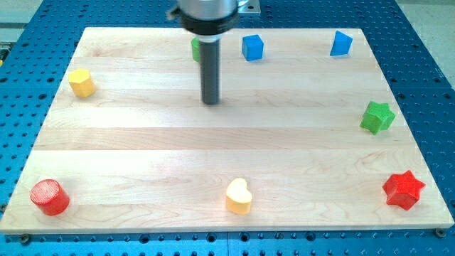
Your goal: Slide the green circle to the top right of the yellow heart
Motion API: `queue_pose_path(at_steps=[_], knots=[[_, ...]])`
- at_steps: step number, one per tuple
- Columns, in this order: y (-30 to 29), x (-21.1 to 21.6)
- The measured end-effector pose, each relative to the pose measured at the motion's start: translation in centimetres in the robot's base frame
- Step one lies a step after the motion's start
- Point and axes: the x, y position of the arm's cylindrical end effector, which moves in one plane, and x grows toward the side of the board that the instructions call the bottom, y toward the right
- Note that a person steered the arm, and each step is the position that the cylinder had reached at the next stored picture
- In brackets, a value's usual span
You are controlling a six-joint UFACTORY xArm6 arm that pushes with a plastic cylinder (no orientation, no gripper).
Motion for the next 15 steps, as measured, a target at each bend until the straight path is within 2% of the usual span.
queue_pose_path(at_steps=[1,2,3,4,5,6,7,10,11,13,15], knots=[[-5.4,-0.7],[-6.4,-5.1],[-4.6,-11.9],[-4.0,-14.9],[-3.5,-14.9],[-1.9,-13.0],[3.2,-12.0],[9.7,-12.0],[10.6,-10.6],[10.7,-5.3],[10.1,2.2]])
